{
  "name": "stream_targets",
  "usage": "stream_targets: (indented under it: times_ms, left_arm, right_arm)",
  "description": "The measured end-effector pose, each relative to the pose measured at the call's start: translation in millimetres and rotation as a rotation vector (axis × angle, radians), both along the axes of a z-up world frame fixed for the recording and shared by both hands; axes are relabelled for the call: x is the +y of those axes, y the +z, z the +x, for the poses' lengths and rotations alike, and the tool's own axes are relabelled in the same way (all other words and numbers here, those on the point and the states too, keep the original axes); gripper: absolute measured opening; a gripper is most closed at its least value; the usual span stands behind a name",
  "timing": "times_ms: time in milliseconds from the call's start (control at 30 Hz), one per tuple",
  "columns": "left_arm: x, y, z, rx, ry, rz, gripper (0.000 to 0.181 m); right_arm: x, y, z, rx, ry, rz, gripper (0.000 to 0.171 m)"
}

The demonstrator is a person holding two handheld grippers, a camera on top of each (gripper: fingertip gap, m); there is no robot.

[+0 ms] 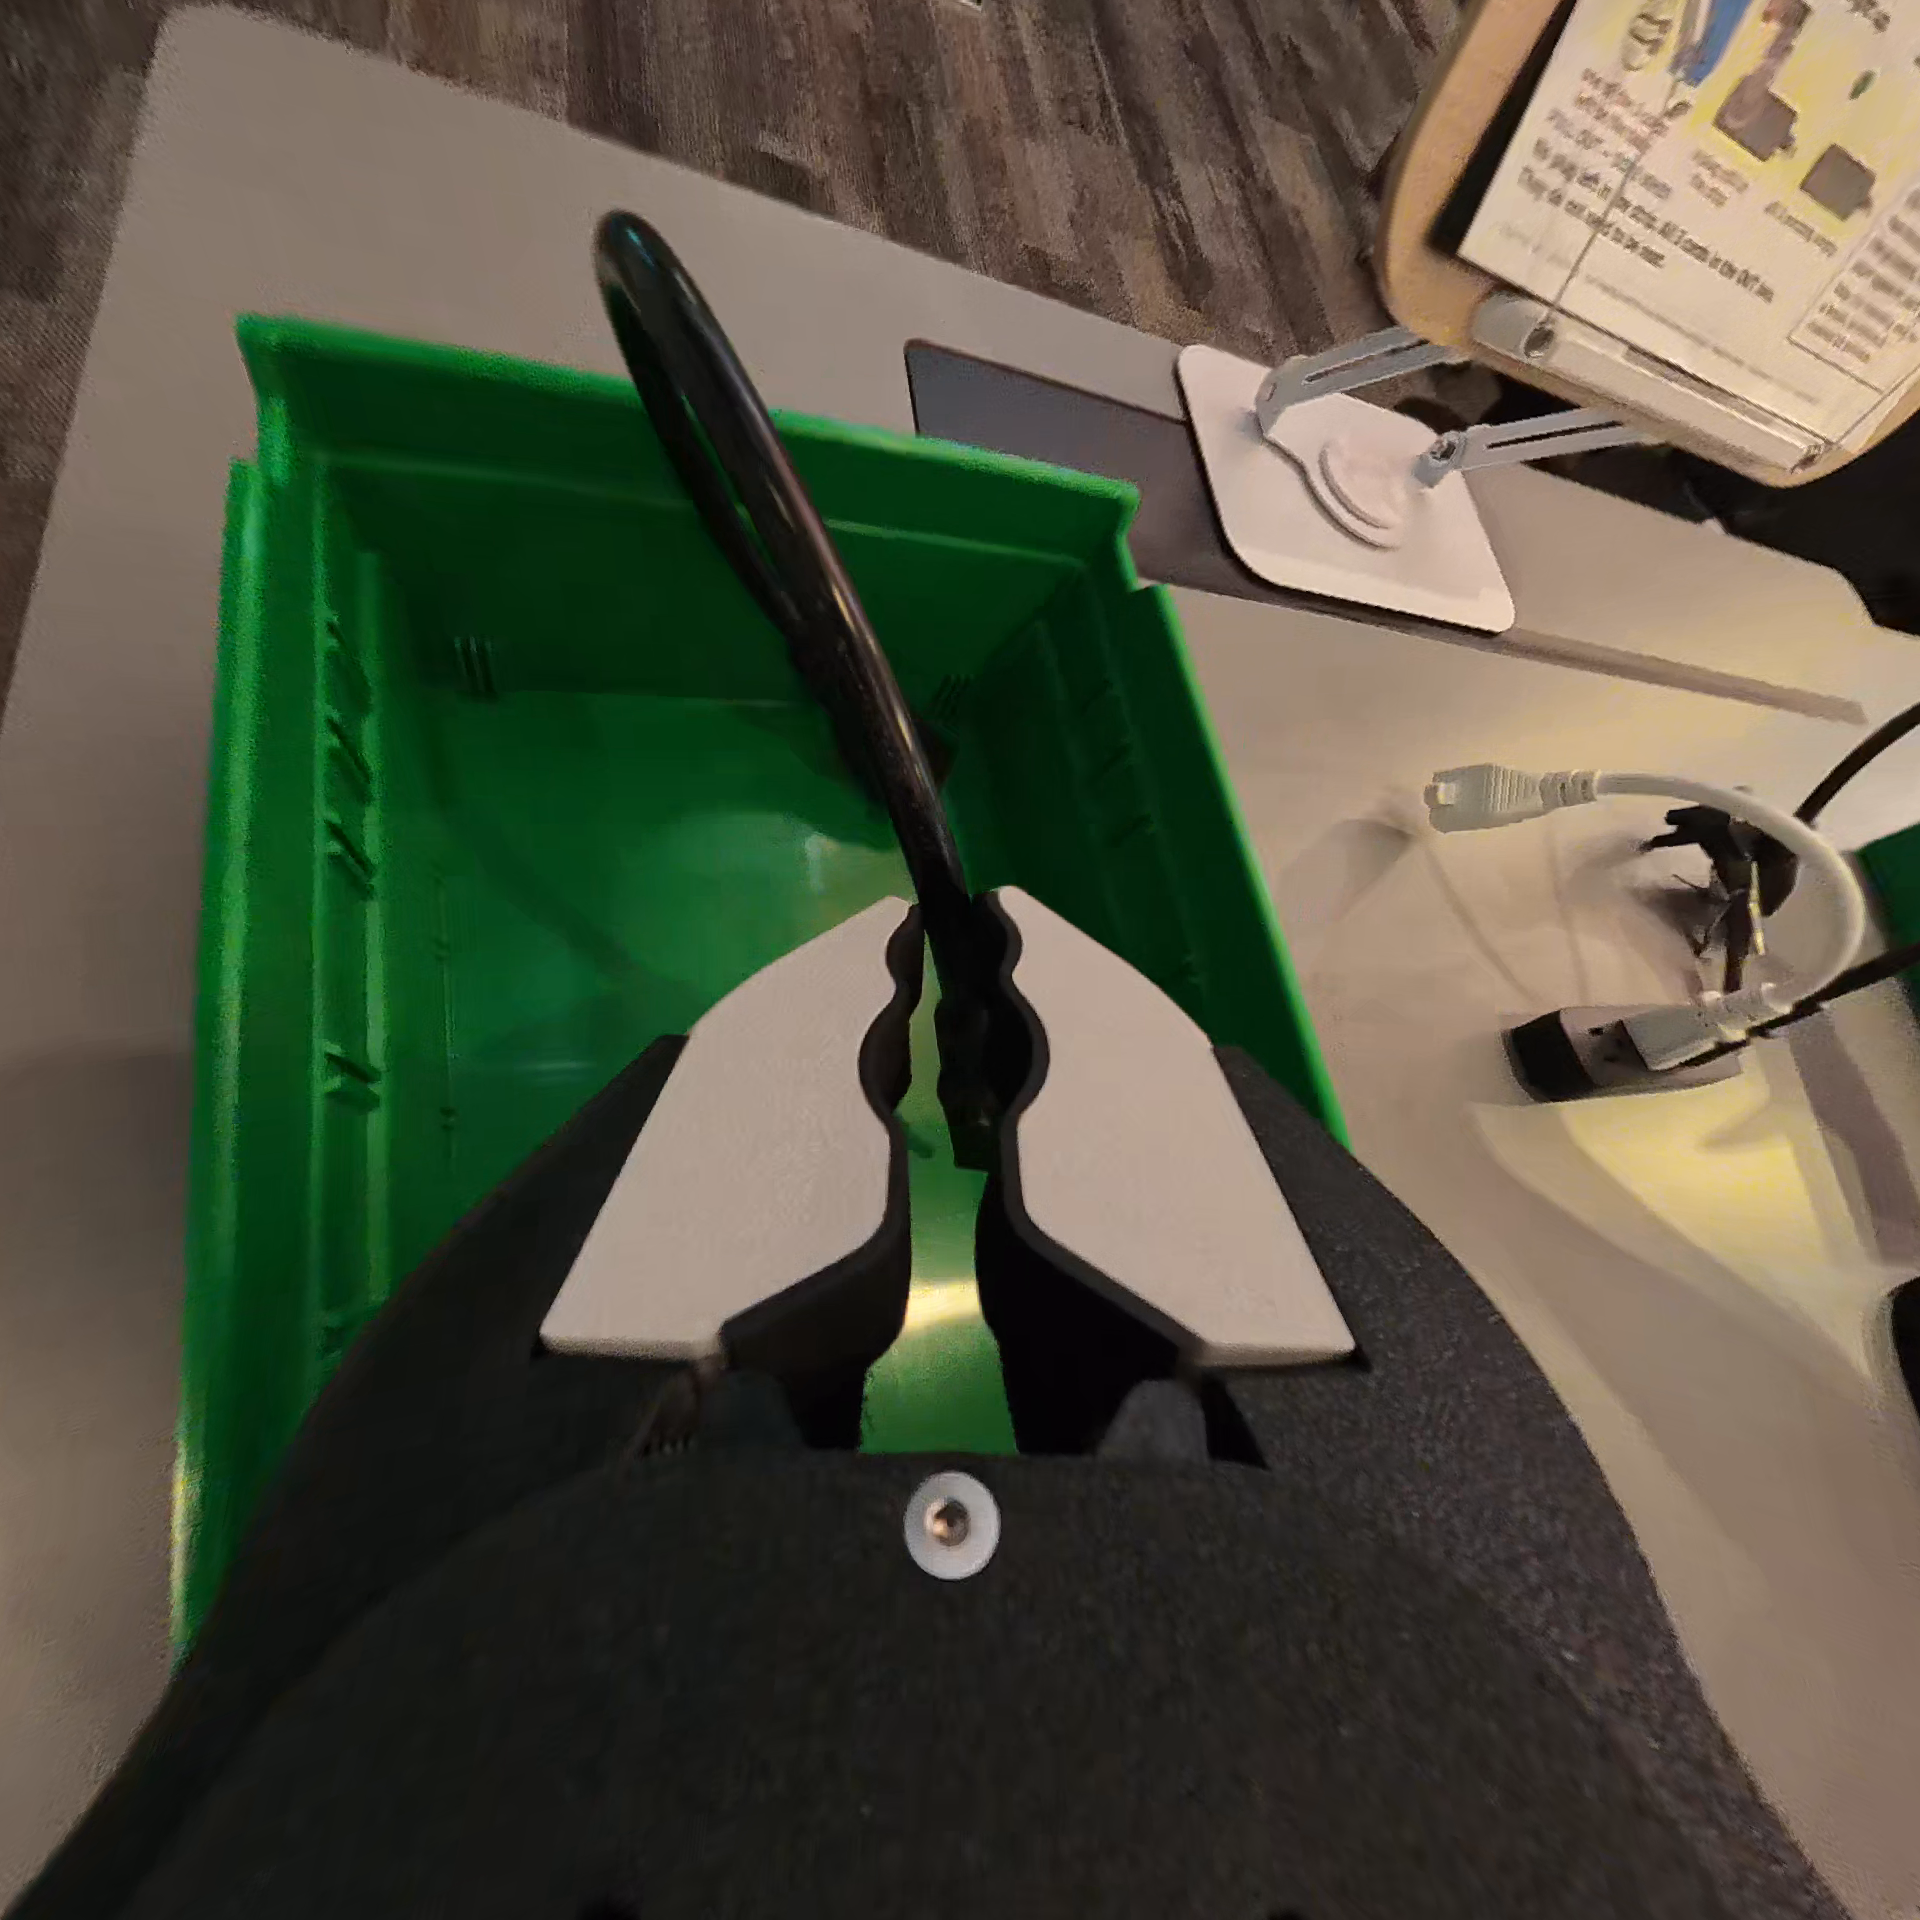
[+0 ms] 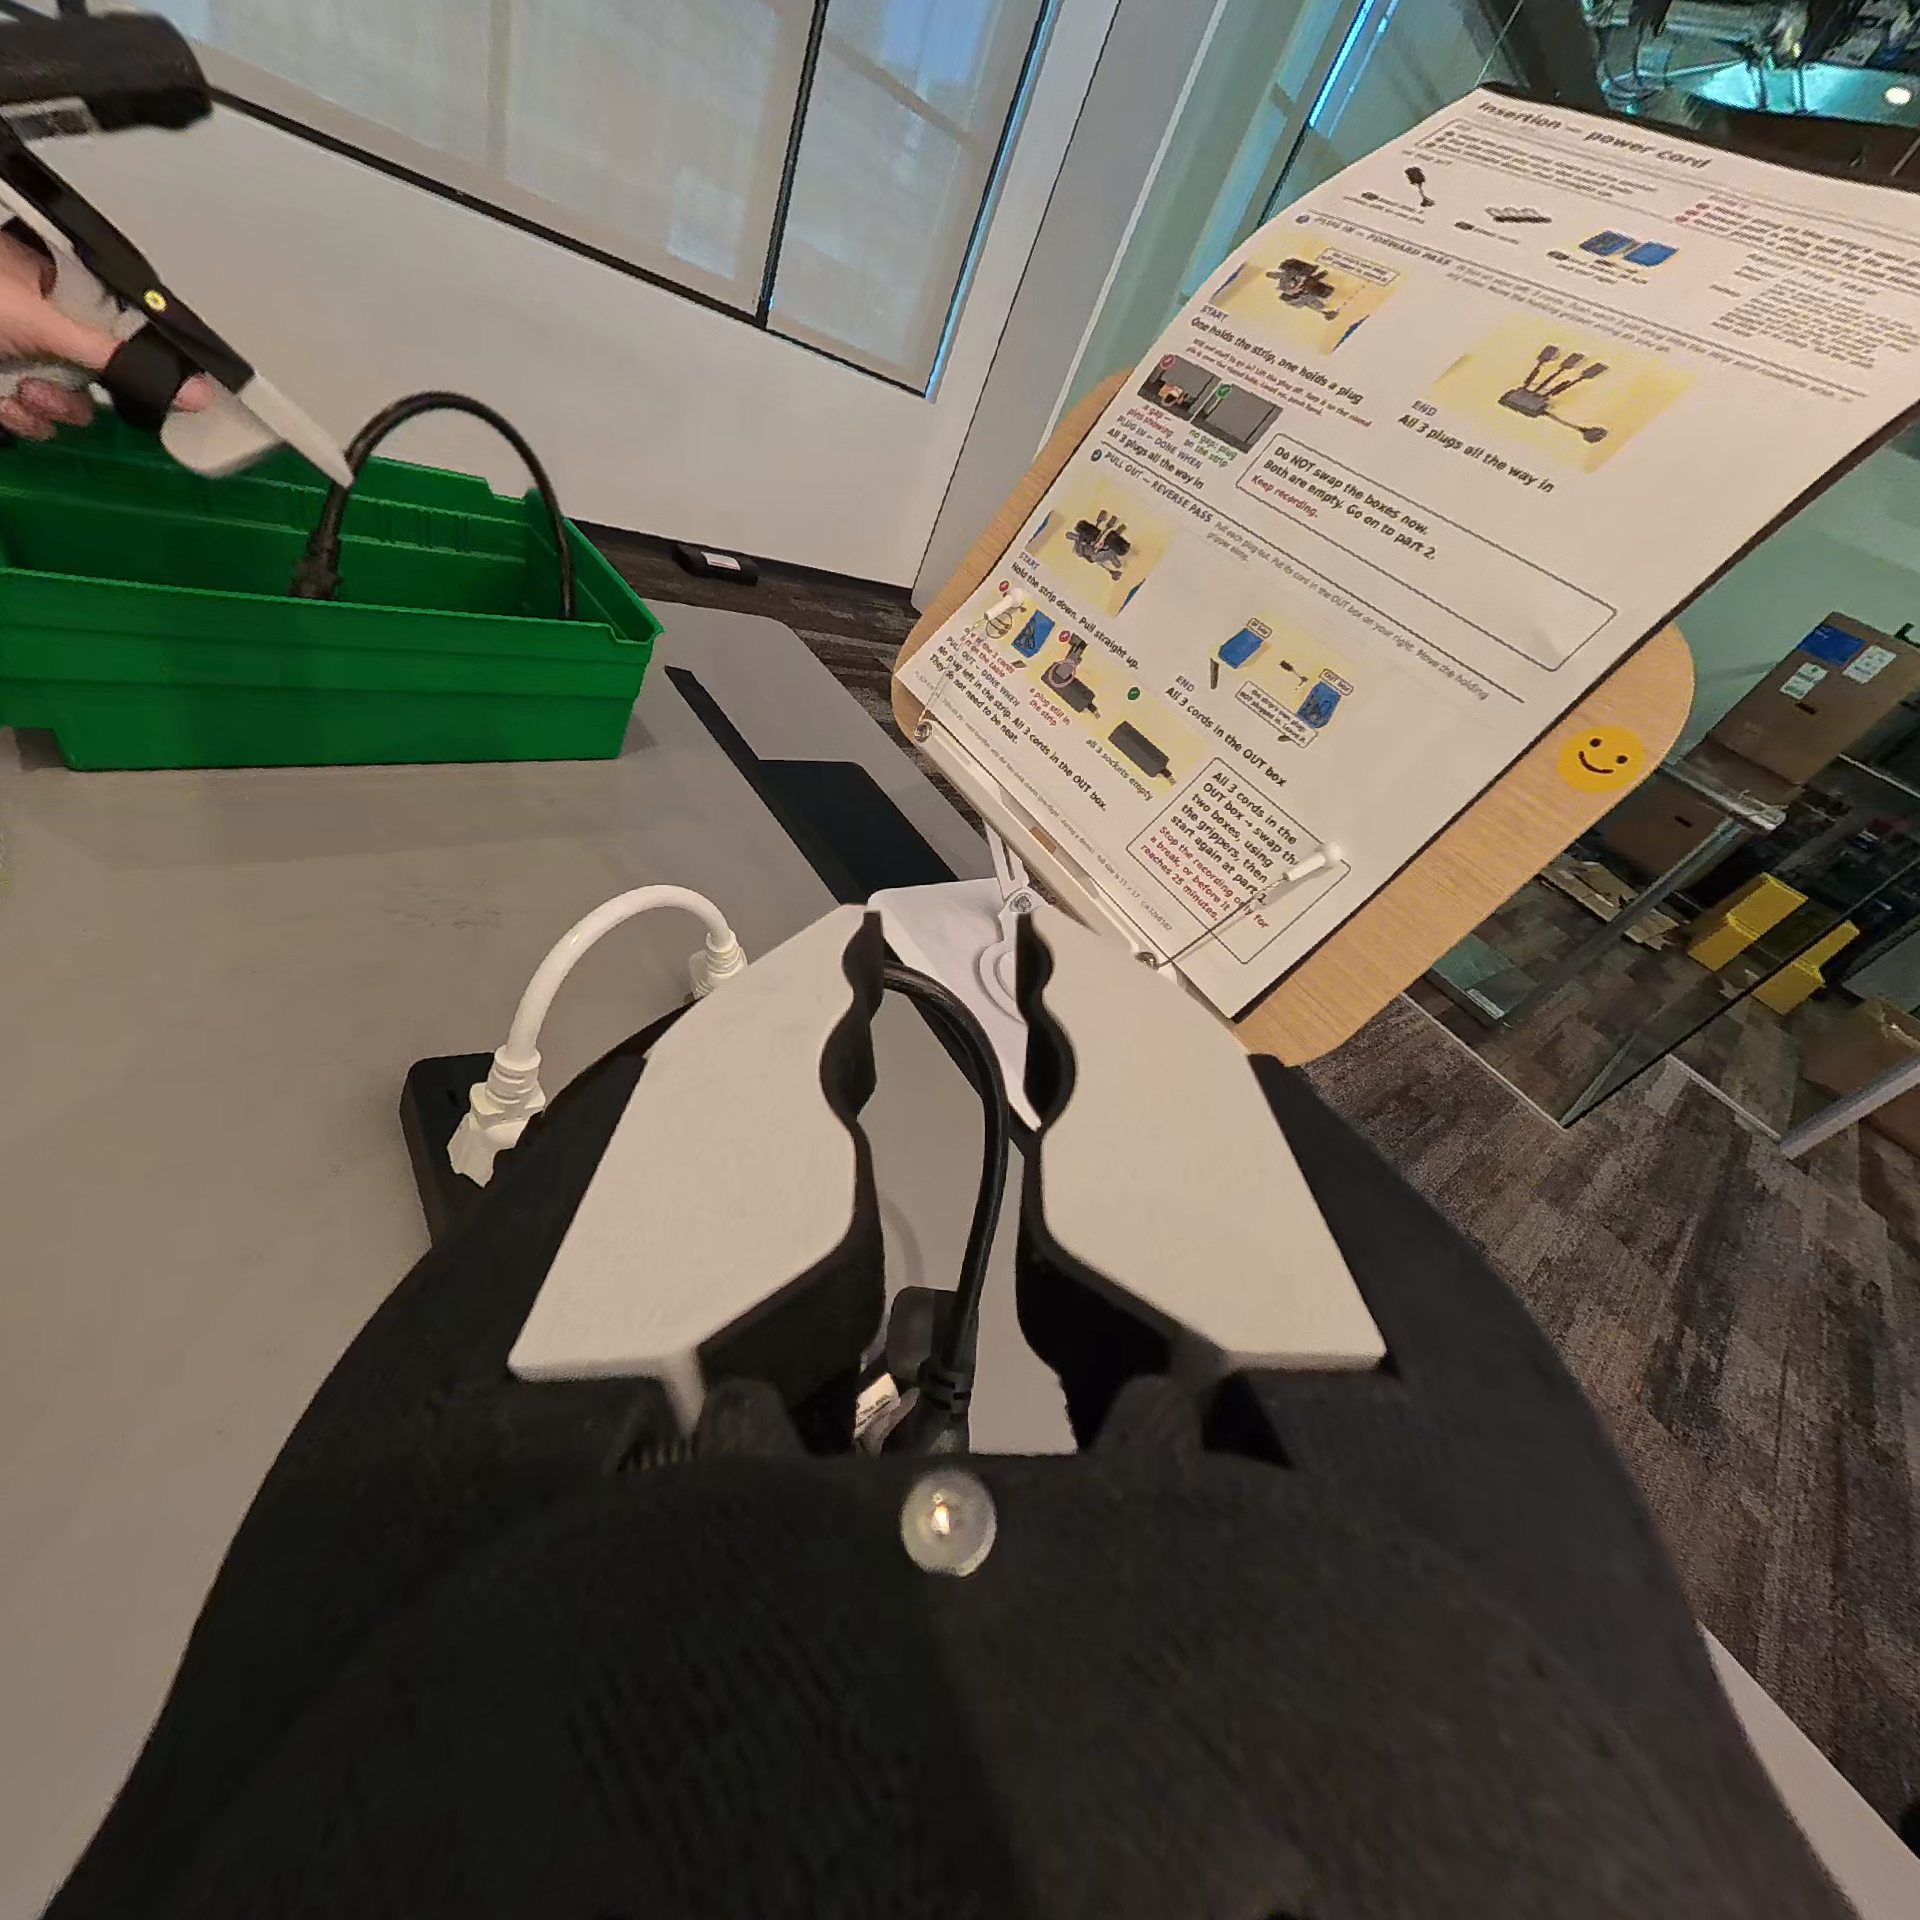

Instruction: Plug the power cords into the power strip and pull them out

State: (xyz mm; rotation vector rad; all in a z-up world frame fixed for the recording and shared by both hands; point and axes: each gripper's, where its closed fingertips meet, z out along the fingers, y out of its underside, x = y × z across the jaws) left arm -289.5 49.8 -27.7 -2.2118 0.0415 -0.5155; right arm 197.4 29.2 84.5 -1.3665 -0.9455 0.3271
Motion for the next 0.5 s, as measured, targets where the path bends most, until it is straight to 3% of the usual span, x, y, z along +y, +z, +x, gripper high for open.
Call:
stream_targets:
  times_ms: [333,500]
  left_arm:
    - [-15.6,76.0,35.8,0.229,-0.150,0.044,0.009]
    - [-29.3,111.8,59.7,0.315,-0.242,0.045,0.009]
  right_arm:
    - [-0.9,-8.4,-22.5,-0.041,0.058,-0.019,0.025]
    - [-14.1,-6.4,-63.1,-0.020,0.202,-0.037,0.025]
